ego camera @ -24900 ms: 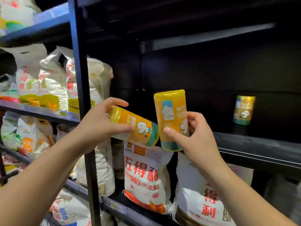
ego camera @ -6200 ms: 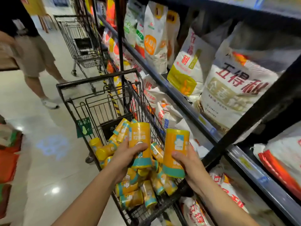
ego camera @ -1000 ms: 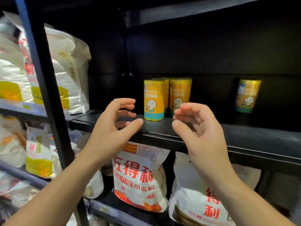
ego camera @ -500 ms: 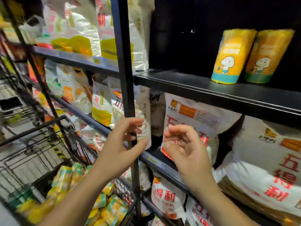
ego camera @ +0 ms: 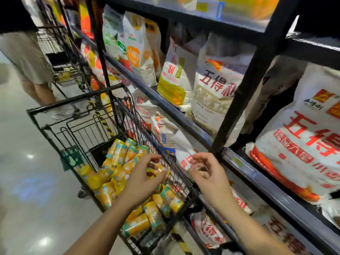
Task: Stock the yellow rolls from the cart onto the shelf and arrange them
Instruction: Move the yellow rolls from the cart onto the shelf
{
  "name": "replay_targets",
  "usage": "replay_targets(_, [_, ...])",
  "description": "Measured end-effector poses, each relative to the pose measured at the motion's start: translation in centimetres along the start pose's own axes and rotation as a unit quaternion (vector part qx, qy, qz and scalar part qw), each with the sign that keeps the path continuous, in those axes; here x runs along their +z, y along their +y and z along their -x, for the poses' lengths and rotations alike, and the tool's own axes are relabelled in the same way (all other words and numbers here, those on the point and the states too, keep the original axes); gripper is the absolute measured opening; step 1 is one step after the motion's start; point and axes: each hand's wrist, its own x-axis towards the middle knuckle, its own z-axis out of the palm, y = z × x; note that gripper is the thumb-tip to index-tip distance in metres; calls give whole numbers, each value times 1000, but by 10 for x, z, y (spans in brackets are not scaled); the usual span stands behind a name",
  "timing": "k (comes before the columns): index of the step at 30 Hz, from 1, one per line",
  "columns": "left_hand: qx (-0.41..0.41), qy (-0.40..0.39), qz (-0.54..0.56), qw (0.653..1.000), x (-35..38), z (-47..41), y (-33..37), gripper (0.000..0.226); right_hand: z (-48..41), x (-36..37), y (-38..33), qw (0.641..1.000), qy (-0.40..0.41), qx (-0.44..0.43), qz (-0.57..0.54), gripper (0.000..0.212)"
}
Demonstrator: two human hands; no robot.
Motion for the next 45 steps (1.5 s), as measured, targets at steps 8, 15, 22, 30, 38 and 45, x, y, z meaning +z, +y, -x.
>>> replay_targets(8, [-171,25,-32,984,-24,14,-99,35,-32,54,69,989,-77,87,90,26])
replay_targets(15, [-326,56,18,944,-16,17,-156,52,-66,78,136,966,-128,106,197,30])
replay_targets(22, [-452,105,64,883,10,-8,-214,38,-118,108,192,918,-231,123,298,31])
replay_targets(30, [-562,159,103,805,34,-41,-279,39,-175,144,257,810,-373,160,423,63])
replay_targets(38, [-592,212,158,761,41,-63,-334,55,-196,175,311,734,-448,83,504,75])
replay_targets(45, [-597,302,158,726,59,-76,-360,59,-206,187,339,686,-486,21,541,77])
